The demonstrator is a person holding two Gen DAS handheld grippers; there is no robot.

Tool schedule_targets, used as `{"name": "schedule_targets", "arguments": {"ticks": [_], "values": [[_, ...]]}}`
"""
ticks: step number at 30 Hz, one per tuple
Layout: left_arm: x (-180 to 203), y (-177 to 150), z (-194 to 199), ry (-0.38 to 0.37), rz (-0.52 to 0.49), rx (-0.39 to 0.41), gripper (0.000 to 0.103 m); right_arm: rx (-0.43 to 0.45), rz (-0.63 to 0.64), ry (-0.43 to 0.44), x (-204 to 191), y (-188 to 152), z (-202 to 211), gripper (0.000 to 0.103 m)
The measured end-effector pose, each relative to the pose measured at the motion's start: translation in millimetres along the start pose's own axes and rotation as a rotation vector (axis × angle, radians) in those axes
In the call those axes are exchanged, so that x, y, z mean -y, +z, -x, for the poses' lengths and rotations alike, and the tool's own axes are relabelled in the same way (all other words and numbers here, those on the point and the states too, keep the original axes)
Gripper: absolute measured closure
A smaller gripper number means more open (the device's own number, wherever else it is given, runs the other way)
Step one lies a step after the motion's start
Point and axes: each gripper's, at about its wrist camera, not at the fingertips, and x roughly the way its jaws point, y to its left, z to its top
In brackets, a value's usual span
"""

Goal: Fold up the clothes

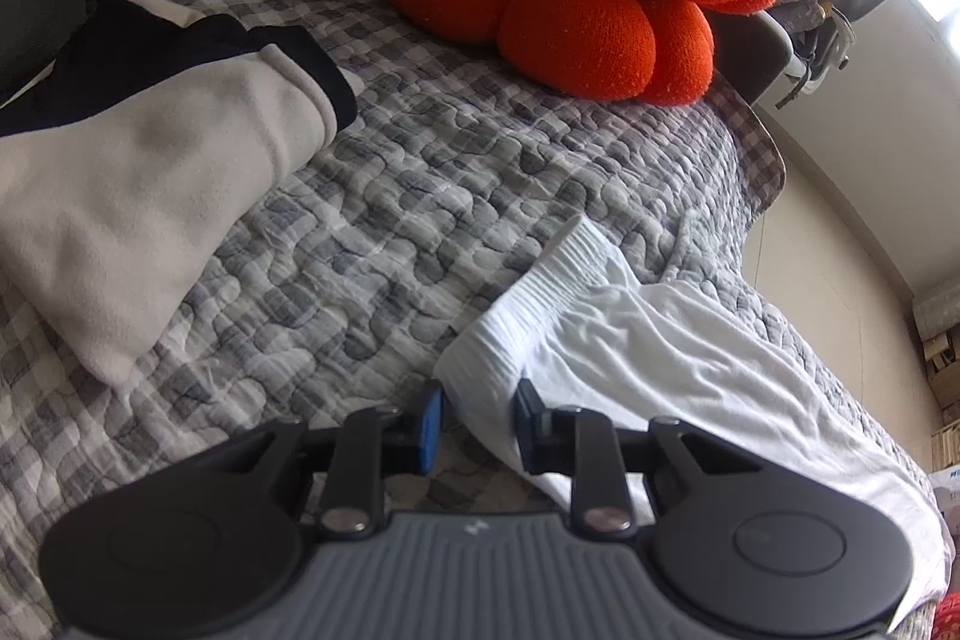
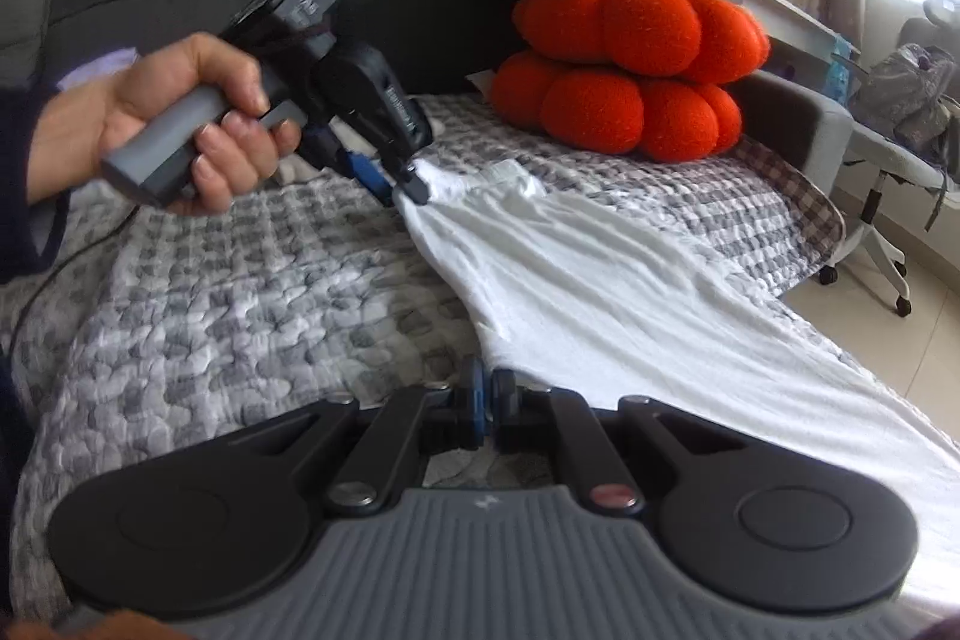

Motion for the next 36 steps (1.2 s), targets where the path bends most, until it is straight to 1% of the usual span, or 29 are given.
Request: {"name": "schedule_targets", "arguments": {"ticks": [2,5,8,10,14,15,16,17,19,21,23,26,28,32,33,35,36], "values": [[0.1,-0.1,1.7,0.004,0.007,0.002,0.082,-0.037,-0.006,-0.005,0.2,-5.9,-7.2,0.098],[-0.4,2.1,6.8,0.002,0.013,0.021,0.084,0.004,0.011,0.027,-9.8,-0.7,1.1,0.098],[-3.6,3.8,9.2,-0.001,0.024,0.032,0.085,0.029,-0.012,0.045,-6.3,4.3,8.5,0.098],[-4.8,3.0,8.3,0.000,0.024,0.024,0.085,0.017,-0.025,0.050,-4.8,2.7,8.0,0.098],[-3.6,1.7,6.3,0.011,0.002,0.010,0.085,-0.050,-0.009,0.030,-8.2,-3.6,-5.2,0.097],[-3.3,1.4,5.0,0.008,-0.007,0.004,0.084,-0.068,-0.004,0.024,-9.1,-5.3,-8.7,0.097],[-3.7,1.3,4.0,0.009,-0.016,-0.004,0.080,-0.085,0.001,0.019,-10.1,-6.9,-12.2,0.097],[-5.3,2.0,3.8,0.007,-0.021,-0.008,0.078,-0.094,0.000,0.015,-9.9,-8.3,-14.9,0.097],[-10.2,4.2,4.7,-0.010,-0.020,-0.012,0.077,-0.085,-0.001,0.016,-9.9,-7.8,-13.8,0.094],[-18.2,9.0,9.1,-0.040,0.012,-0.009,0.077,-0.072,-0.008,0.019,-9.2,-5.6,-9.9,0.090],[-25.9,14.1,14.0,-0.072,0.039,-0.005,0.076,-0.058,-0.018,0.021,-7.9,-3.2,-5.5,0.090],[-34.0,23.2,22.5,-0.076,0.057,0.027,0.076,-0.057,-0.038,0.018,-5.5,-2.4,-4.4,0.090],[-31.1,30.4,18.6,-0.104,0.059,0.047,0.075,-0.079,-0.046,0.021,-6.6,-5.2,-9.1,0.090],[-24.4,45.0,9.6,-0.162,0.062,0.086,0.067,-0.094,-0.039,0.020,-10.4,-7.4,-13.2,0.089],[-19.3,46.8,3.5,-0.163,0.048,0.087,0.066,-0.093,-0.046,0.022,-9.2,-7.7,-13.3,0.089],[-8.0,50.0,-9.8,-0.160,0.018,0.087,0.058,-0.092,-0.059,0.027,-6.8,-8.3,-13.5,0.089],[-2.4,51.6,-16.5,-0.158,0.002,0.087,0.057,-0.091,-0.065,0.029,-5.6,-8.6,-13.6,0.089]]}}
